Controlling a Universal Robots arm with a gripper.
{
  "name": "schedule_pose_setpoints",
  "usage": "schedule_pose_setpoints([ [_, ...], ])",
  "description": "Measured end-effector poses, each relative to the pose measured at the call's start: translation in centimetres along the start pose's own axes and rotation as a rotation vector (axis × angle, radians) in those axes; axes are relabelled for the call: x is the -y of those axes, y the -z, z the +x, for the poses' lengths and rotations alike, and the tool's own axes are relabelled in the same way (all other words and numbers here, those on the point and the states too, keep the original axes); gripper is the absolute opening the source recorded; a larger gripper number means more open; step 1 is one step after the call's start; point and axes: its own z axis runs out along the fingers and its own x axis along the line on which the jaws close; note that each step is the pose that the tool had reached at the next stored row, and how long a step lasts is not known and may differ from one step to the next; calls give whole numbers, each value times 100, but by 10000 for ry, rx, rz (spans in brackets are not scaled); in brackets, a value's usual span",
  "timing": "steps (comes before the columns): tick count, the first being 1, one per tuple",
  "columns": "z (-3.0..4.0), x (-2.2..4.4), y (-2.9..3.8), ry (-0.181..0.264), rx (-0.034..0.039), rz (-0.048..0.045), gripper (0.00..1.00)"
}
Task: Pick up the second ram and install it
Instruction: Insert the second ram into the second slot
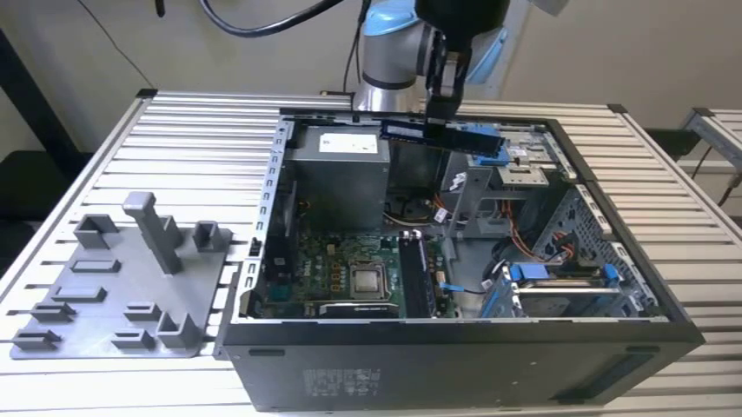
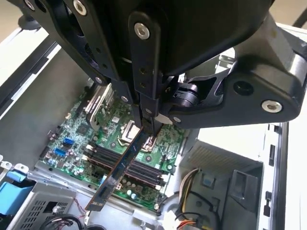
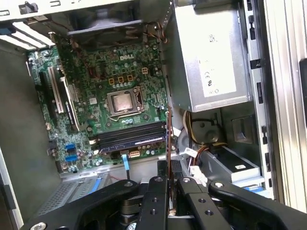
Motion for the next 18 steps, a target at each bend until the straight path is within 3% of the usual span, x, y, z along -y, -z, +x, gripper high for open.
schedule_pose_setpoints([
  [18,1,0,-19,-2949,-24,236,14],
])
